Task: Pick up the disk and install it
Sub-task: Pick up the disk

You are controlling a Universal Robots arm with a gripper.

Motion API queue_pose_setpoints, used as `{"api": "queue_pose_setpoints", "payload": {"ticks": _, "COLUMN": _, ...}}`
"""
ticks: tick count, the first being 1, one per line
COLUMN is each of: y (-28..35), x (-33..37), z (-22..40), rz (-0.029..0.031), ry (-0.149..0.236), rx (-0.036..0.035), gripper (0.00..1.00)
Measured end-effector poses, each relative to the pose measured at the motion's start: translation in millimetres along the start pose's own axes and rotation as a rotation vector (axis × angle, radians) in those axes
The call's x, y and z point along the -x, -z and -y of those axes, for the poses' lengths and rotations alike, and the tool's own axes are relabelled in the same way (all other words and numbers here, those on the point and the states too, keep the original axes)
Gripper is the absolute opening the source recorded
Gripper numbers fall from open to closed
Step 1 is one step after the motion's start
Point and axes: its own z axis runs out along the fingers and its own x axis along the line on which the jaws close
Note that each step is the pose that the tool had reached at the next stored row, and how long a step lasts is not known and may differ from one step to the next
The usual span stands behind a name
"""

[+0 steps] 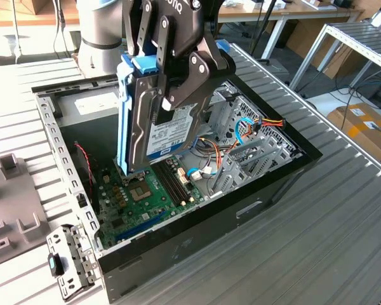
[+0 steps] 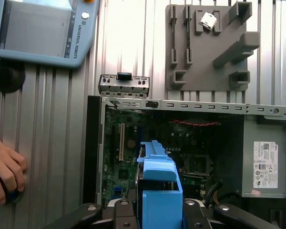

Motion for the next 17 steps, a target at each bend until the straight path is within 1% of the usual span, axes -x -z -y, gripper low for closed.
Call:
{"api": "queue_pose_setpoints", "payload": {"ticks": 7, "y": -0.6, "x": -1.6, "z": 0.0, "rz": 0.0, "ry": 0.0, "rx": 0.0, "gripper": 0.36}}
{"api": "queue_pose_setpoints", "payload": {"ticks": 17, "y": -4.4, "x": -4.5, "z": 0.1, "rz": -0.0002, "ry": 0.0, "rx": 0.0001, "gripper": 0.36}}
